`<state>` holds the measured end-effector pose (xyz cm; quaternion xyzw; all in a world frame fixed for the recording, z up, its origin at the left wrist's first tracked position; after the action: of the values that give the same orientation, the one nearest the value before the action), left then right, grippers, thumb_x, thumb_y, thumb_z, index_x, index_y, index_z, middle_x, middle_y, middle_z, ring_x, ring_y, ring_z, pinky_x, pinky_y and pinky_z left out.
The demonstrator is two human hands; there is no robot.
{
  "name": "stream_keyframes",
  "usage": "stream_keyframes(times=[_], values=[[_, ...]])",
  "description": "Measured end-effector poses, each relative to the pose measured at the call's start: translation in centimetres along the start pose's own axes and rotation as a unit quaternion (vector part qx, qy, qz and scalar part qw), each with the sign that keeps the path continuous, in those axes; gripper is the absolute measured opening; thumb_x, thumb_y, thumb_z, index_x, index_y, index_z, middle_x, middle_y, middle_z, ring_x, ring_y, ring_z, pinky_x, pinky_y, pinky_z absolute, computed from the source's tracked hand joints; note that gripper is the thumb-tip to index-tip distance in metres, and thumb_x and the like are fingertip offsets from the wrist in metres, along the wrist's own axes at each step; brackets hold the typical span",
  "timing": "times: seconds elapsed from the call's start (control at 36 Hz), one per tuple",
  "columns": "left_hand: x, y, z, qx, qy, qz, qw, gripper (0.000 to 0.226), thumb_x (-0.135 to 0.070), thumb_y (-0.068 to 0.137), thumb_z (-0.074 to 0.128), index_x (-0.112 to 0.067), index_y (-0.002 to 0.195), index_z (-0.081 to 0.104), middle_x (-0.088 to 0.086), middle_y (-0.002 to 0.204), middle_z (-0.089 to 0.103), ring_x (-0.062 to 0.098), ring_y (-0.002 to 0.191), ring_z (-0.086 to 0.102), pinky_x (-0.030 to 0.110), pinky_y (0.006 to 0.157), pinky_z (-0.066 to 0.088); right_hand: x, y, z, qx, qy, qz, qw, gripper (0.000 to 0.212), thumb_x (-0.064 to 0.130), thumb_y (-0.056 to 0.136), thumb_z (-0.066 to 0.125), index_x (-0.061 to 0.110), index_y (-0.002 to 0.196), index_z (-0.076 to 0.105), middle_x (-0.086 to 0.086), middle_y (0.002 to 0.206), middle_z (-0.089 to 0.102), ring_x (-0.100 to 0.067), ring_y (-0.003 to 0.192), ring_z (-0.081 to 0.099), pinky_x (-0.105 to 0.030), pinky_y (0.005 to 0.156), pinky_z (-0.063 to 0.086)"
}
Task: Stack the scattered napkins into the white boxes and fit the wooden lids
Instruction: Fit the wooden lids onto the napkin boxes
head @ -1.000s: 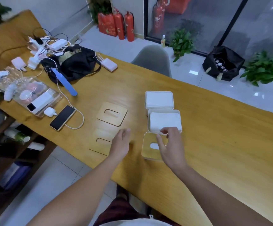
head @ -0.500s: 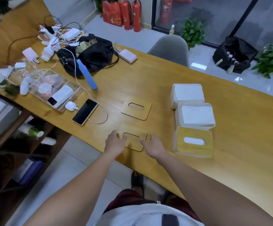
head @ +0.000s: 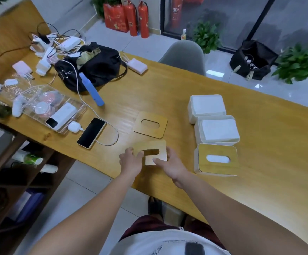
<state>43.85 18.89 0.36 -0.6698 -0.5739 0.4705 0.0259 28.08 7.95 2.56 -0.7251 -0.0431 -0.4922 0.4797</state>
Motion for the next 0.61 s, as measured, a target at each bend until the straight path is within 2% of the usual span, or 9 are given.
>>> stream_keyframes(times=[0.08,0.14,0.25,0.31,0.39,0.5,0.61], values=[[-1.7,-0.6,0.1,-0.039,-0.068,0.007,0.997,0.044,-0.047,0.104,0.065,-0.022,0.137,0.049,0.004,0.142,0.044,0.033,0.133,0.052,0.055,0.11,0.052,2.3,-0.8,-1.5,-0.038,-0.024,-0.045,0.998,0.06,0.032,0.102,0.073,0.034,0.152,0.04,0.013,0.125,0.064,-0.008,0.109,0.064,-0.025,0.078,0.05],[-3.6,-1.1,0.7,-0.048,-0.1,0.015,0.994,0.036,-0.046,0.103,0.067,-0.025,0.124,0.047,-0.001,0.133,0.041,0.029,0.125,0.054,0.048,0.102,0.053,3.7,-1.2,-2.8,-0.071,-0.039,-0.072,0.994,0.052,0.03,0.105,0.069,0.035,0.149,0.041,0.016,0.119,0.063,-0.008,0.104,0.067,-0.026,0.077,0.052],[-7.9,-2.0,2.6,-0.06,-0.153,0.036,0.986,0.035,-0.04,0.105,0.068,-0.021,0.127,0.048,-0.003,0.133,0.039,0.023,0.111,0.055,0.038,0.089,0.046,5.9,-1.3,-6.7,-0.145,-0.071,-0.119,0.98,0.036,0.03,0.107,0.066,0.03,0.139,0.05,0.019,0.107,0.065,-0.008,0.097,0.069,-0.038,0.089,0.059],[-10.0,-1.7,4.2,-0.045,-0.173,0.046,0.983,0.035,-0.041,0.102,0.068,-0.02,0.124,0.051,-0.001,0.128,0.051,0.024,0.109,0.059,0.036,0.083,0.046,7.0,-1.2,-9.5,-0.191,-0.084,-0.131,0.969,0.029,0.029,0.106,0.067,0.026,0.131,0.053,0.016,0.104,0.065,-0.004,0.094,0.066,-0.032,0.084,0.054],[-12.7,-0.8,6.9,-0.007,-0.2,0.047,0.979,0.038,-0.044,0.099,0.07,-0.011,0.114,0.058,-0.002,0.105,0.062,0.019,0.087,0.06,0.031,0.067,0.043,8.2,-1.0,-13.9,-0.236,-0.062,-0.13,0.961,0.024,0.025,0.104,0.07,0.021,0.123,0.057,0.008,0.104,0.068,-0.009,0.093,0.068,-0.028,0.075,0.054],[-16.9,-1.0,9.9,0.019,-0.229,0.045,0.972,0.032,-0.036,0.099,0.076,-0.022,0.124,0.061,-0.004,0.114,0.068,0.014,0.099,0.064,0.031,0.078,0.047,9.0,0.2,-19.6,-0.248,-0.064,-0.122,0.959,0.021,0.025,0.101,0.073,0.025,0.118,0.06,0.008,0.102,0.07,-0.011,0.093,0.069,-0.034,0.075,0.056],[-20.8,-1.0,12.6,0.04,-0.231,0.068,0.97,0.024,-0.028,0.099,0.075,-0.025,0.12,0.063,-0.005,0.113,0.07,0.009,0.095,0.065,0.027,0.074,0.046,9.7,1.9,-24.3,-0.249,-0.055,-0.132,0.958,0.021,0.024,0.101,0.074,0.028,0.116,0.06,0.002,0.103,0.074,-0.015,0.095,0.07,-0.032,0.068,0.05]])
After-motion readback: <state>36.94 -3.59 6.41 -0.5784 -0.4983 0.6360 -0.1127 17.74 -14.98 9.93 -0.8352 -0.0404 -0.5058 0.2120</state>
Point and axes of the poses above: each hand's wrist, its own y-axis towards the middle knuckle, its own z-axis out of the palm, x = y × z, the point moved 4 cm from there along y, towards the middle knuckle
